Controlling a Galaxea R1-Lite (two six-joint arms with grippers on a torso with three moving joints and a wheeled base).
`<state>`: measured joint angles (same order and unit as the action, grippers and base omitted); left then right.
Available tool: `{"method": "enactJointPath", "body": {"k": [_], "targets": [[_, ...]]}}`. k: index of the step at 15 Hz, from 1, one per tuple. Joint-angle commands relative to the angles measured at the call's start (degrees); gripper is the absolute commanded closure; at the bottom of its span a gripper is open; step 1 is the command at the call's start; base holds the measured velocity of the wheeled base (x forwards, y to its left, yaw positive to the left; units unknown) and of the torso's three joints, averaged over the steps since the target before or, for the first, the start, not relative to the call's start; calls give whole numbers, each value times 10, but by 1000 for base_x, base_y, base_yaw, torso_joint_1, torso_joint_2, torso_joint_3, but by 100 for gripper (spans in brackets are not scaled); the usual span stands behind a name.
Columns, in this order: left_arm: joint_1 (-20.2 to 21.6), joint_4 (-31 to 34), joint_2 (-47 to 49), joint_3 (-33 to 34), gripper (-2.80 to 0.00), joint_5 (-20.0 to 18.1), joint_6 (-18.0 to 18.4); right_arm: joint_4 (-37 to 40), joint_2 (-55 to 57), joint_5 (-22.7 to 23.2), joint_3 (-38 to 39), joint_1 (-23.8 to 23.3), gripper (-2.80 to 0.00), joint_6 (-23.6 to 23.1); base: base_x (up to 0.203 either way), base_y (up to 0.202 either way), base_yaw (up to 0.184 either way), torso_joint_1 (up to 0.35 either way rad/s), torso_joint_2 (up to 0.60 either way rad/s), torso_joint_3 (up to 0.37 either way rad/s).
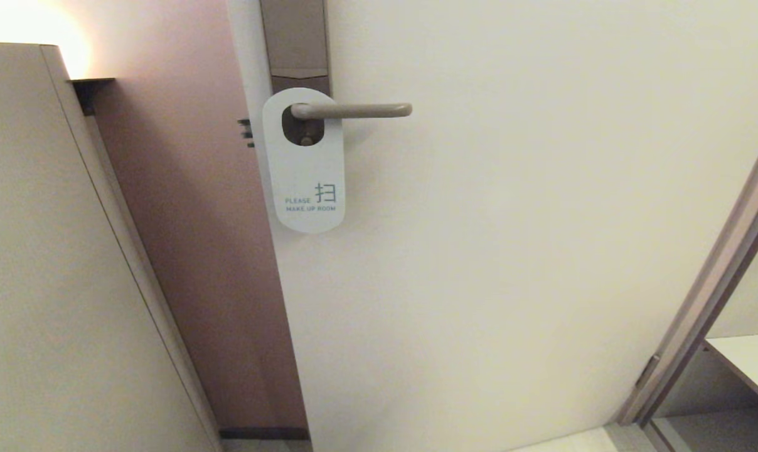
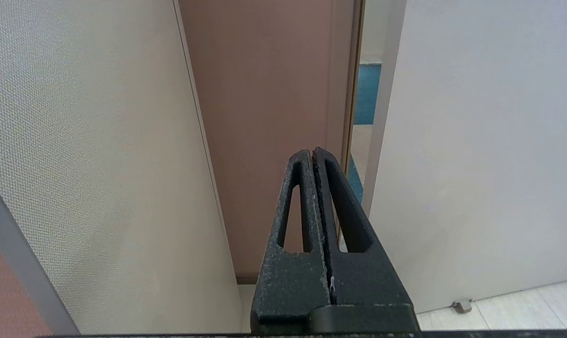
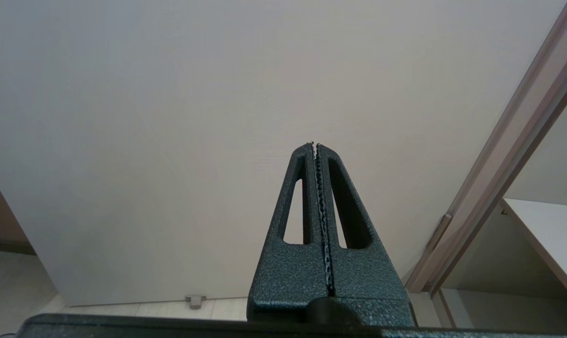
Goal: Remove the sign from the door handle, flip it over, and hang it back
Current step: Take down the sign
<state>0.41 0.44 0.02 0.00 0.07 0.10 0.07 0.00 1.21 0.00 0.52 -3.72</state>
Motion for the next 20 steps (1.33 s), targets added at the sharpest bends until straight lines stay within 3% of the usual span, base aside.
{"method": "enactJointPath", "body": {"k": [1, 16, 20], "targets": [[0, 0, 0, 0, 0, 0, 0, 0, 0, 0, 0, 0, 0, -1, 0, 0, 0, 0, 0, 0], [-3, -1, 0, -4, 0, -1, 13, 0, 0, 0, 0, 1, 0, -1, 0, 0, 0, 0, 0, 0], [-4, 30, 53, -99, 0, -30, 6, 0, 0, 0, 0, 0, 0, -1, 0, 0, 0, 0, 0, 0]]}}
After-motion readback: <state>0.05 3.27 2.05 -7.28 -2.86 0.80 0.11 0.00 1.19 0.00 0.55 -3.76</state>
